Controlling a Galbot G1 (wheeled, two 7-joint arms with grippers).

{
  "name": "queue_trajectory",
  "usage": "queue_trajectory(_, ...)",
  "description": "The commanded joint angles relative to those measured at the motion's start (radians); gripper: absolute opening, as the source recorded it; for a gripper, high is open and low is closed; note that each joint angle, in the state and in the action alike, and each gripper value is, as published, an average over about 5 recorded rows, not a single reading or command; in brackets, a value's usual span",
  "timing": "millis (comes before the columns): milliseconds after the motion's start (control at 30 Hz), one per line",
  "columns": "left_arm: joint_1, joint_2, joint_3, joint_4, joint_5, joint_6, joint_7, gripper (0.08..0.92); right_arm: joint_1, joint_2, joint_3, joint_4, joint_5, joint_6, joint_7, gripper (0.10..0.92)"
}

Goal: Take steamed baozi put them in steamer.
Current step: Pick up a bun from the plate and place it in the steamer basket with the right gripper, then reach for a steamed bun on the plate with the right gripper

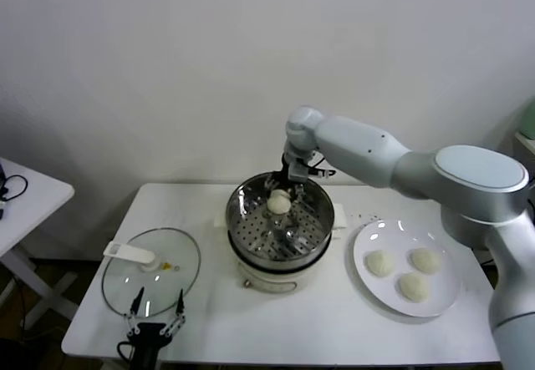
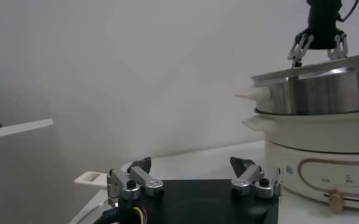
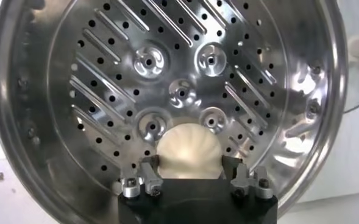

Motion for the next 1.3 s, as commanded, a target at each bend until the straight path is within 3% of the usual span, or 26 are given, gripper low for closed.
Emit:
queue_trajectory(33, 0.005, -0.017, -0.001, -0.011, -0.001, 0.002, 0.0, 0.823, 0.053, -0.008, -0.042, 0.012, 0.092, 0.028, -0.018, 0.802)
queue_trajectory(267, 0.014, -0.017, -0.004, -0.032, 0.0, 0.006, 0.002, 0.823, 0.278, -0.074, -0.238, 0.102, 0.41, -0.013, -0.093, 0.822)
queue_trajectory(467, 0.022, -0.016, -0.003, -0.038, -0.001, 0.003, 0.001, 0.823, 0.455, -0.231, -0.499, 0.216, 0.698, -0.267, -0.154, 0.823)
queue_trajectory(633, 0.02, -0.018, 0.006, -0.035, 0.001, 0.0, 0.0, 0.823, 0.495, -0.388, -0.597, 0.268, 0.765, -0.461, -0.195, 0.823)
queue_trajectory(967, 0.019, -0.014, 0.01, -0.022, 0.004, -0.007, 0.0, 0.823, 0.5, -0.623, -0.712, 0.598, 0.958, -0.866, -0.111, 0.823)
queue_trajectory(1100, 0.019, -0.013, 0.008, -0.015, 0.006, -0.008, 0.001, 0.823, 0.428, -0.673, -0.667, 0.635, 0.99, -0.946, -0.08, 0.823)
queue_trajectory(1300, 0.02, -0.011, 0.004, -0.011, 0.008, -0.009, 0.001, 0.823, 0.29, -0.692, -0.578, 0.594, 0.9, -0.991, -0.039, 0.823)
